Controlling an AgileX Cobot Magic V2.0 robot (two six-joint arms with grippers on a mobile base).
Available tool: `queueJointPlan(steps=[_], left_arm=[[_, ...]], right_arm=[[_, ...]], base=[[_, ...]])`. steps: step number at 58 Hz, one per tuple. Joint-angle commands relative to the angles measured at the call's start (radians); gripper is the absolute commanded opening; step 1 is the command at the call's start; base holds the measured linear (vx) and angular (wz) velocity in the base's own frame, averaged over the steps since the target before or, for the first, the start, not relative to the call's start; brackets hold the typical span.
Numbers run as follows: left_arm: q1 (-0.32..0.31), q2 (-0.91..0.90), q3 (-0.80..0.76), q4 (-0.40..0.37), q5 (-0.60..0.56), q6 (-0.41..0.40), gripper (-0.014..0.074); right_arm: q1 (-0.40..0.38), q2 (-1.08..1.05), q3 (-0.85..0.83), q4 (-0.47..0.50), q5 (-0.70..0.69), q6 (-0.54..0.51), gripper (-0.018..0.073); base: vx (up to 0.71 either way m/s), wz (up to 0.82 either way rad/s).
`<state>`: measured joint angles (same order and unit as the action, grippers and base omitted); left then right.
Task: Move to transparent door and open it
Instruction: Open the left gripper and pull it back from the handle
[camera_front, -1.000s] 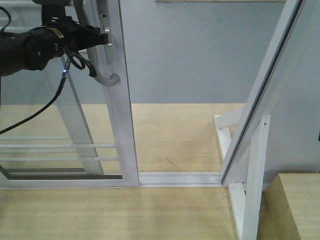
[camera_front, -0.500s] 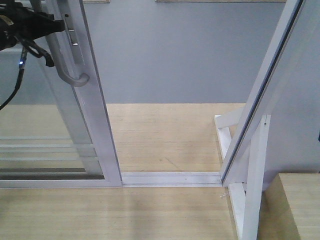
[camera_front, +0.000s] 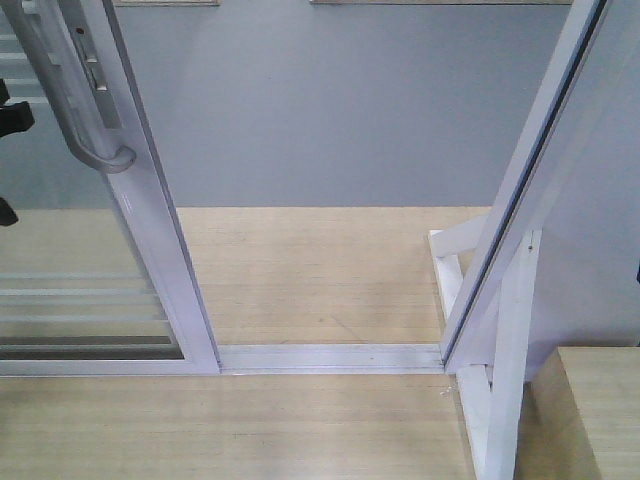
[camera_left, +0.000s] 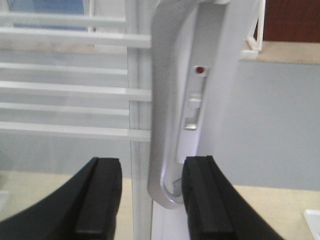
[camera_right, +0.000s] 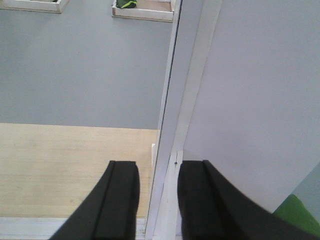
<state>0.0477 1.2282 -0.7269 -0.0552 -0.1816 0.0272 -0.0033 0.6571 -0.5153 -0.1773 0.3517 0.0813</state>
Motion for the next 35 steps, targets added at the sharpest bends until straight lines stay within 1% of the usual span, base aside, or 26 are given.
queueJointPlan(steps=[1,8,18,35], left_arm=[[0.001,-0.147,0.024,-0.009,-0.088,-0.004,0.0409],[0.001,-0.297,0.075,-0.009,-0.072,-0.005,0.0409],[0.001,-0.508,0.091,-0.009,0.041,-0.003,0.0409],[0.001,-0.676,0.091,-0.008,0.059,0.0,0.0407]], right_arm=[[-0.007,-0.004,-0.031,-0.012,-0.077,-0.003,0.0302],[-0.007,-0.004,-0.031,-0.012,-0.077,-0.003,0.0302],[-0.007,-0.004,-0.031,-0.012,-0.077,-0.003,0.0302],[-0.007,-0.004,-0.031,-0.012,-0.077,-0.003,0.0302]], base=[[0.0,0.0],[0.0,0.0],[0.0,0.0],[0.0,0.0]])
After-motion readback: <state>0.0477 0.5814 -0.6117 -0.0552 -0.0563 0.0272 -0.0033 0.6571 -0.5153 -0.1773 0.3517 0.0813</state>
